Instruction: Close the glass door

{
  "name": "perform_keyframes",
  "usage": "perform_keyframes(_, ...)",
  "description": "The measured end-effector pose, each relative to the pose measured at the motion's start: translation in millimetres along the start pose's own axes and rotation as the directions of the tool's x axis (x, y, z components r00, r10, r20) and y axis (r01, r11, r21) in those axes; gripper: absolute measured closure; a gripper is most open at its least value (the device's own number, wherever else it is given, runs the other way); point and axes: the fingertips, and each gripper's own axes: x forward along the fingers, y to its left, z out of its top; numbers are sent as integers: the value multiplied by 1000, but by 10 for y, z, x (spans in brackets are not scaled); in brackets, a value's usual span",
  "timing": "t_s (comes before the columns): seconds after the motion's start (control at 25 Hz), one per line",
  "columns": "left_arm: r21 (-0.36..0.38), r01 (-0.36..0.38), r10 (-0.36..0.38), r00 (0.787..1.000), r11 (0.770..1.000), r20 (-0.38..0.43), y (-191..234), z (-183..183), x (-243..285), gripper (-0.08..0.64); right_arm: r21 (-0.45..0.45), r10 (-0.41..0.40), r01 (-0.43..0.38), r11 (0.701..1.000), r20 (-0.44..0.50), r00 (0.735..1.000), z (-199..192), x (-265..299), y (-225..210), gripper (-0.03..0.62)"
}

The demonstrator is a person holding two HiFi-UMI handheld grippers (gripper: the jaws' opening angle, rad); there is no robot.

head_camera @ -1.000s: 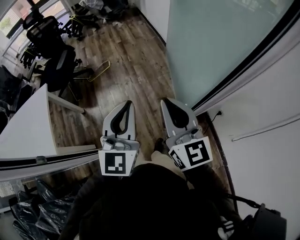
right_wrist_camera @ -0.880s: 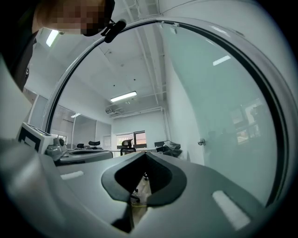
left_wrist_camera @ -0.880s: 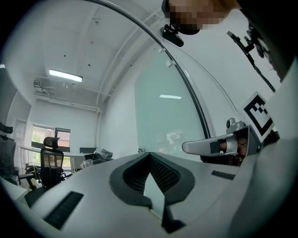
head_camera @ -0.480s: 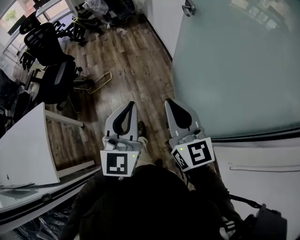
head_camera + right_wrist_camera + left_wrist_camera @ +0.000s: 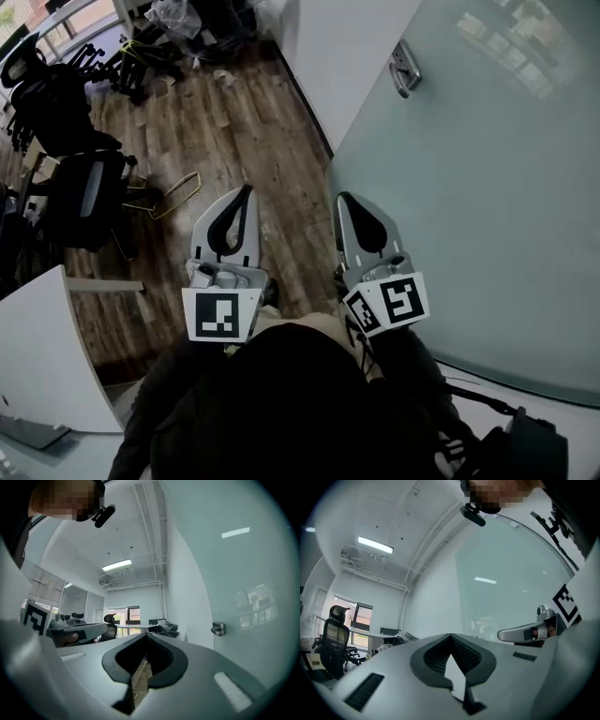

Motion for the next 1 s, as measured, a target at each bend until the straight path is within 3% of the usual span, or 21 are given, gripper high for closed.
perform_keyframes(0.08, -15, 11, -11, 1000, 1000, -3, 115, -17, 362, 563, -11, -15, 15, 1000, -16, 1000, 59, 299, -208, 591)
perform_keyframes(0.24, -31, 36, -37, 998, 999, -46, -69, -122, 1297, 563, -16, -32, 32, 999, -28, 999, 175, 730, -993, 591)
perform_keyframes(0.4, -27, 88, -90, 995, 996, -50, -14, -392, 1574, 563, -41, -76, 76, 996, -10, 997, 11, 950, -1146, 591)
perform_keyframes(0.64, -12, 153, -154, 987, 988, -54, -96, -686, 2481, 563, -37, -120, 120, 992, 14, 993, -127, 1405, -1833, 591)
perform_keyframes(0.88, -17, 224, -225, 974, 974, -18, -267, -675, 3462, 563, -82, -160, 168, 982, 95, 983, 291, 1823, -2487, 591)
perform_keyframes(1.0, 1, 270, -270, 962, 963, -44, -393, -721, 3804, 563, -116, -204, 218, 969, 127, 971, 465, 1943, -2802, 591)
